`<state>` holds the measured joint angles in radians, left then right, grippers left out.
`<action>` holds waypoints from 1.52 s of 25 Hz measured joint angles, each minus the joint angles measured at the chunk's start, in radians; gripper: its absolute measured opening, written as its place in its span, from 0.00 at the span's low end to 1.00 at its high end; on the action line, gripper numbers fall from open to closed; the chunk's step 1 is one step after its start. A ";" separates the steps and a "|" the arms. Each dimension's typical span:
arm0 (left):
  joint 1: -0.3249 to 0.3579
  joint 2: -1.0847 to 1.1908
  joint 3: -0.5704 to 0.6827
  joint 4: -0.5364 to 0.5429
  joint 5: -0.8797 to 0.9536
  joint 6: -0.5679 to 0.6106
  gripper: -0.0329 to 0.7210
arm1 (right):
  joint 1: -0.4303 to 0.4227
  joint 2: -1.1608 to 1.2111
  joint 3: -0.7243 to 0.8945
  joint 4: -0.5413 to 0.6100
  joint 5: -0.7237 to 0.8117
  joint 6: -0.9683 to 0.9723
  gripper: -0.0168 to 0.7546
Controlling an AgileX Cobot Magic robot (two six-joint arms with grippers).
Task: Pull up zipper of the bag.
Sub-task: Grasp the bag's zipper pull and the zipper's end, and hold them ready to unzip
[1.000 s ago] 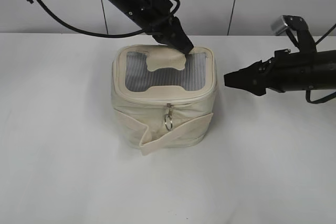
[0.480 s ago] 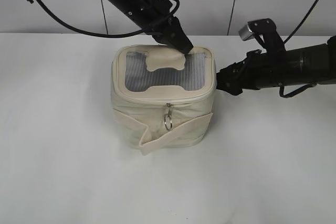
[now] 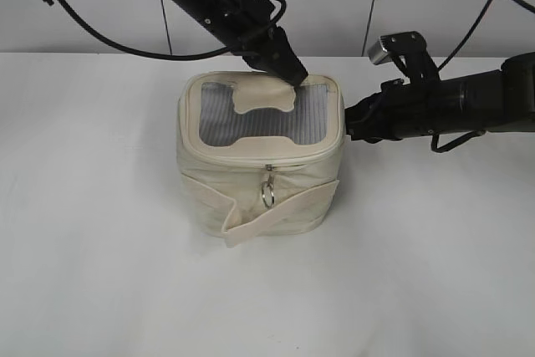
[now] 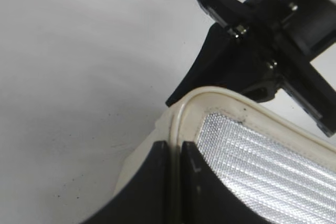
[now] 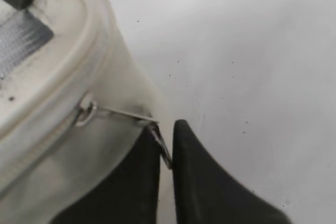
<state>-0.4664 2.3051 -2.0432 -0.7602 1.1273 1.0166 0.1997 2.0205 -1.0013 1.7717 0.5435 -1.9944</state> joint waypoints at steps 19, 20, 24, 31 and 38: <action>-0.004 0.000 0.000 0.002 -0.007 -0.070 0.10 | 0.000 -0.322 0.325 -0.160 -0.054 0.261 0.03; -0.004 0.000 0.000 0.005 -0.010 -0.086 0.10 | 0.000 -0.344 0.350 -0.160 -0.048 0.268 0.03; -0.005 0.000 0.000 0.017 -0.028 -0.158 0.10 | 0.001 -0.425 0.419 -0.190 0.046 0.327 0.03; -0.008 0.000 0.000 0.026 -0.043 -0.264 0.10 | 0.187 -0.448 0.431 -0.207 0.030 0.450 0.03; -0.008 -0.001 0.000 0.037 -0.048 -0.322 0.10 | 0.428 -0.371 0.299 -0.133 -0.129 0.479 0.03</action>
<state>-0.4743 2.3042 -2.0432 -0.7229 1.0791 0.6943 0.6280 1.6497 -0.7027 1.6384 0.4141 -1.5152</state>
